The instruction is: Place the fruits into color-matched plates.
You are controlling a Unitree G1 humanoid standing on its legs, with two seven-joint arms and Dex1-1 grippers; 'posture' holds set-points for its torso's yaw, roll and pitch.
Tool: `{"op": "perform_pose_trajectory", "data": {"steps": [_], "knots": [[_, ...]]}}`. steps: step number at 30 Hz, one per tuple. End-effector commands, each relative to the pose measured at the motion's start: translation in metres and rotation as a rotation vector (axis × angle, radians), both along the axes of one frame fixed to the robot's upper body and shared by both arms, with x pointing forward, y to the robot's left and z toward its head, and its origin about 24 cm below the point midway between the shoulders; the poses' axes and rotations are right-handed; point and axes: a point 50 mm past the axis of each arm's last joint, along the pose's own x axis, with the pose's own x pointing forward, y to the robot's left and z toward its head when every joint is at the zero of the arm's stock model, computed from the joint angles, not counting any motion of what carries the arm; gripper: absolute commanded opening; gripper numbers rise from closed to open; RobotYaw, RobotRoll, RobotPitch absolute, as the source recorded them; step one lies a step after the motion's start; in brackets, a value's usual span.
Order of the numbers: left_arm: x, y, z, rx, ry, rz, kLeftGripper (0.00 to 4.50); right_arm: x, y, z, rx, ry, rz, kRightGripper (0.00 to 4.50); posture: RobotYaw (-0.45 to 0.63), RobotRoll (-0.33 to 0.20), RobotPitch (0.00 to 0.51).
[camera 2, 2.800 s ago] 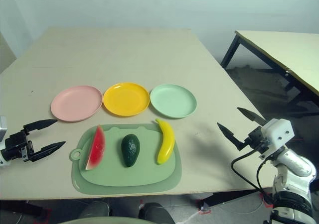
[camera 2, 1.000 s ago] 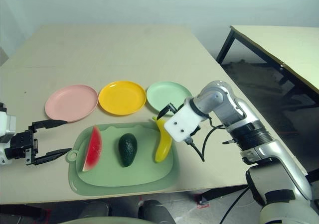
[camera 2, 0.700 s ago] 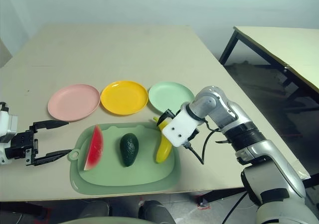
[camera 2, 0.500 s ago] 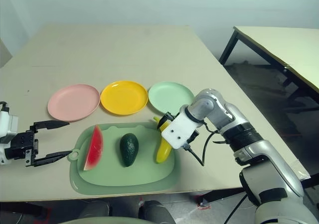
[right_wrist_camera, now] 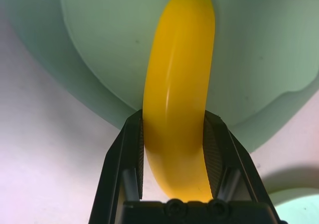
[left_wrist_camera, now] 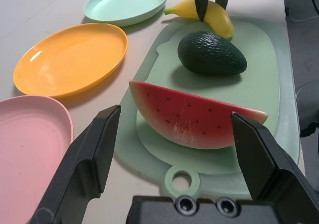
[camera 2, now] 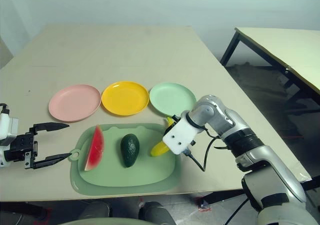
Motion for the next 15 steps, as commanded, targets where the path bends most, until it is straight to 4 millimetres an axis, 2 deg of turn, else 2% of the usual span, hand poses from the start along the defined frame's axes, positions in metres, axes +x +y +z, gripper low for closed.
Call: {"op": "perform_pose_trajectory", "data": {"steps": [1, 7, 11, 15], "knots": [[0.0, 0.001, -0.002, 0.018, 0.002, 0.001, 4.5, -0.003, 0.002, 0.003, 0.005, 0.029, 0.007, 1.67, 0.19, 0.0, 0.0], [0.001, 0.003, -0.002, 0.014, -0.005, 0.011, 4.5, 0.005, 0.014, 0.032, 0.069, 0.018, -0.016, 1.67, 0.19, 0.0, 0.0], [0.002, 0.008, 0.0, -0.025, -0.012, 0.087, 4.5, 0.021, 0.024, 0.048, 0.132, 0.001, -0.099, 1.67, 0.19, 0.0, 0.0], [0.004, 0.009, 0.0, -0.066, -0.008, 0.2, 4.5, 0.051, 0.041, 0.069, 0.23, -0.072, -0.197, 1.67, 0.2, 0.0, 0.0]]}}
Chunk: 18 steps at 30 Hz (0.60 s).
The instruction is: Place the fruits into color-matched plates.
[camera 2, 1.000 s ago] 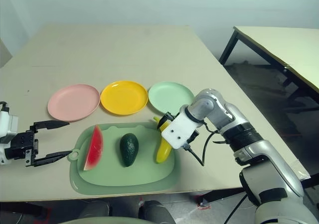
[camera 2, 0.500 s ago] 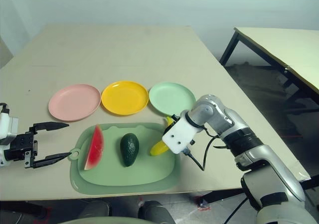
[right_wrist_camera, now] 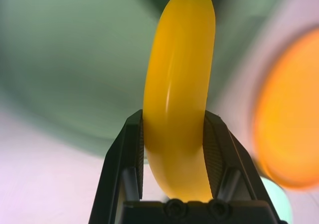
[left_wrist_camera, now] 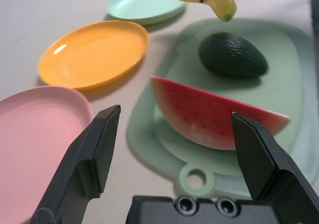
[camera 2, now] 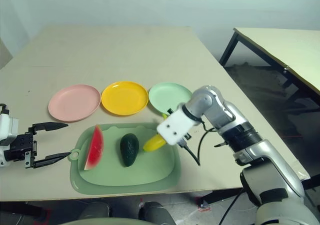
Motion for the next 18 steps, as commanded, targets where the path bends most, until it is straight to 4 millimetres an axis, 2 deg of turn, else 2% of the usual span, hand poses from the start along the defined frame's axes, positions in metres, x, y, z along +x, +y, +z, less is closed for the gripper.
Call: {"op": "perform_pose_trajectory", "data": {"steps": [1, 7, 11, 18], "knots": [[0.002, -0.001, -0.001, -0.027, 0.008, 0.095, 4.5, 0.022, 0.008, 0.017, 0.079, -0.064, -0.094, 1.67, 0.2, 0.0, 0.0], [0.009, -0.009, -0.001, -0.06, 0.02, 0.202, 4.5, 0.053, 0.037, 0.027, 0.205, -0.114, -0.207, 1.67, 0.22, 0.0, 0.0], [0.01, -0.008, -0.001, -0.035, 0.026, 0.212, 4.5, 0.065, 0.042, 0.017, 0.18, -0.148, -0.253, 1.67, 0.23, 0.0, 0.0], [0.008, -0.007, -0.003, -0.015, 0.027, 0.219, 4.5, 0.071, 0.054, -0.009, 0.109, -0.187, -0.294, 1.67, 0.25, 0.0, 0.0]]}}
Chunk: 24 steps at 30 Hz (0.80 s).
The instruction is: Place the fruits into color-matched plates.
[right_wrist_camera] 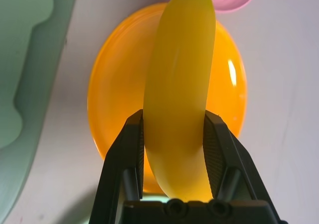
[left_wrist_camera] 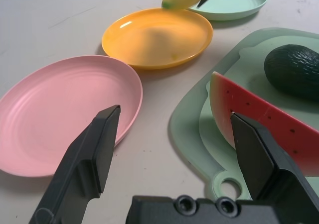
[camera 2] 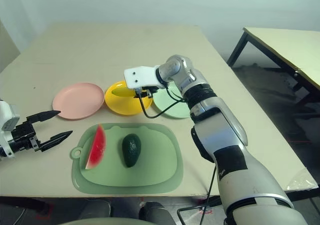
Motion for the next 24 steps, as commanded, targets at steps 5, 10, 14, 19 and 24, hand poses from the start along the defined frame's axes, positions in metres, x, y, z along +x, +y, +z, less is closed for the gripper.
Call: {"op": "perform_pose_trajectory", "data": {"steps": [5, 10, 14, 19, 24], "knots": [[-0.004, -0.002, -0.002, 0.019, 0.007, -0.004, 4.5, 0.0, 0.001, -0.017, -0.09, -0.022, -0.007, 1.67, 0.26, 0.0, 0.0], [-0.006, -0.002, -0.003, 0.031, 0.013, -0.002, 4.5, 0.002, 0.001, -0.025, -0.098, -0.036, -0.055, 1.67, 0.25, 0.0, 0.0], [-0.003, -0.002, -0.002, 0.038, 0.005, -0.007, 4.5, 0.002, 0.001, -0.029, -0.108, -0.046, -0.062, 2.98, 0.25, 0.0, 0.0], [-0.002, -0.001, -0.001, 0.044, 0.0, -0.008, 4.5, 0.002, 0.001, -0.03, -0.1, -0.046, -0.067, 4.48, 0.25, 0.0, 0.0], [-0.002, -0.001, -0.001, 0.051, -0.002, -0.011, 4.5, 0.002, 0.001, -0.021, -0.102, -0.07, -0.017, 4.48, 0.25, 0.0, 0.0]]}}
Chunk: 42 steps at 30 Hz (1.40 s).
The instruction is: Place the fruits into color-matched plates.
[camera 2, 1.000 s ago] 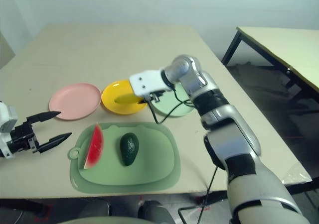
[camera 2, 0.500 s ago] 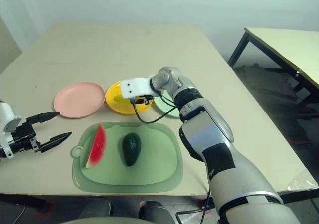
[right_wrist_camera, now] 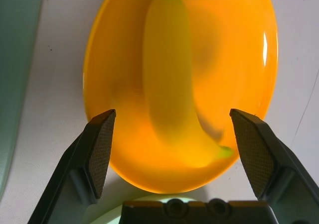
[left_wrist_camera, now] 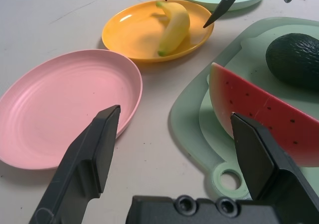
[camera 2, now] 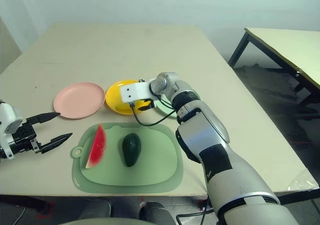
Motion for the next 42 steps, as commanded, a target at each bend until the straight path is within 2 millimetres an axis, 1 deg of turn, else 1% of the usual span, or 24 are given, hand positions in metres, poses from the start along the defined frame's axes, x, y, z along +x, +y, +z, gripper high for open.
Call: {"op": "perform_pose_trajectory", "data": {"steps": [1, 3, 6, 10, 13, 15, 18, 24, 27, 31, 34, 42], "knots": [[0.001, 0.0, 0.0, 0.022, 0.001, -0.016, 4.5, -0.001, 0.0, 0.011, -0.011, -0.014, 0.069, 4.48, 0.25, 0.0, 0.0], [0.0, 0.0, 0.0, 0.034, 0.001, -0.033, 4.5, -0.004, -0.001, 0.021, -0.036, -0.01, 0.153, 4.48, 0.25, 0.0, 0.0], [-0.004, -0.001, 0.005, 0.04, -0.007, -0.131, 4.5, -0.016, -0.012, 0.04, -0.153, -0.023, 0.379, 4.48, 0.24, 0.0, 0.0], [-0.009, -0.005, 0.01, 0.036, -0.019, -0.257, 4.5, -0.036, -0.031, 0.045, -0.283, -0.006, 0.573, 4.48, 0.22, 0.0, 0.0], [-0.01, -0.004, 0.012, 0.054, -0.008, -0.317, 4.5, -0.053, -0.04, 0.046, -0.326, 0.026, 0.652, 4.48, 0.21, 0.0, 0.0], [-0.009, -0.003, 0.013, 0.069, -0.002, -0.349, 4.5, -0.068, -0.038, 0.046, -0.306, 0.043, 0.68, 4.48, 0.21, 0.0, 0.0], [-0.009, -0.003, 0.011, 0.082, 0.026, -0.392, 4.5, -0.087, -0.026, 0.046, -0.22, 0.078, 0.698, 4.48, 0.2, 0.0, 0.0], [-0.007, -0.003, 0.012, 0.086, 0.042, -0.413, 4.5, -0.106, -0.016, 0.036, -0.189, 0.111, 0.695, 4.48, 0.2, 0.0, 0.0], [-0.008, -0.003, 0.012, 0.089, 0.04, -0.408, 4.5, -0.11, -0.007, 0.032, -0.161, 0.108, 0.693, 4.48, 0.2, 0.0, 0.0], [-0.008, -0.003, 0.012, 0.09, 0.04, -0.405, 4.5, -0.114, 0.0, 0.025, -0.141, 0.129, 0.698, 4.48, 0.21, 0.0, 0.0], [-0.009, -0.004, 0.011, 0.091, 0.043, -0.41, 4.5, -0.113, 0.003, 0.017, -0.144, 0.131, 0.699, 4.48, 0.21, 0.0, 0.0], [-0.011, -0.005, 0.01, 0.091, 0.041, -0.405, 4.5, -0.11, 0.012, 0.005, -0.146, 0.137, 0.703, 4.48, 0.23, 0.0, 0.003]]}}
